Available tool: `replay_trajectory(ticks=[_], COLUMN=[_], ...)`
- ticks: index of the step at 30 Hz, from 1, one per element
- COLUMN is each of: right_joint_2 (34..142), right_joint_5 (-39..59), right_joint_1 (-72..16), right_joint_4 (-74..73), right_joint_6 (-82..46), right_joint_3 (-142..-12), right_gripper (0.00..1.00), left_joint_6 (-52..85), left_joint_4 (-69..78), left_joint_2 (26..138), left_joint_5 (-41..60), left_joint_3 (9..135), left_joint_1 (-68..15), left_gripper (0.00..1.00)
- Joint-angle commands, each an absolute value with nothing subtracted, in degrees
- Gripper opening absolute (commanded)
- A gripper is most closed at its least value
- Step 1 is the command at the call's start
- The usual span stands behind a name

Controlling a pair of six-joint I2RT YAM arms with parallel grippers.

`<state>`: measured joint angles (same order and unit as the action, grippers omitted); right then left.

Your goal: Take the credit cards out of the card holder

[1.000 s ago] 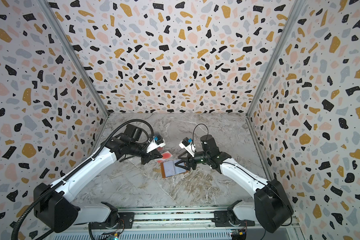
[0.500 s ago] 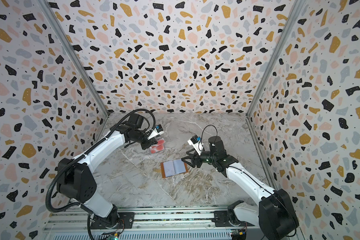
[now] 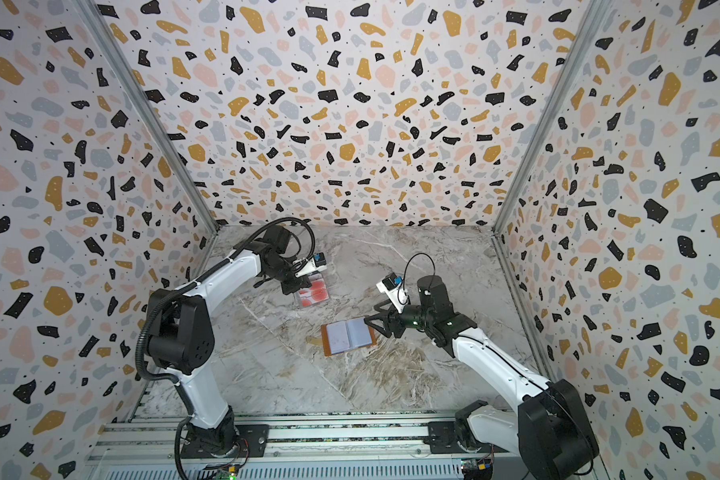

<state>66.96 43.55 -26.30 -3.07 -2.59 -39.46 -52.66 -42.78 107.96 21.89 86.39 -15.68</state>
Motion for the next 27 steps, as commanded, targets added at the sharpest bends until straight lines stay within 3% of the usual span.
replay_trajectory(ticks=[1,27], right_joint_2=[65.32,66.78], right_joint_5=[43.17,43.47], right_joint_1=[-26.1,-25.6], right_joint_4=[-3.62,-4.0], right_joint_6=[-3.1,-3.07], right_joint_3=[-39.55,-39.64], right_gripper=[0.62,0.62], left_joint_6=[-54.39,-54.15], left_joint_4=[-43.25,-42.71], left_joint_2=[109.81,109.51], left_joint_5=[22.46,23.19], left_joint_3=[88.79,89.3], left_joint_1=[-15.63,-13.16], left_gripper=[0.0,0.0])
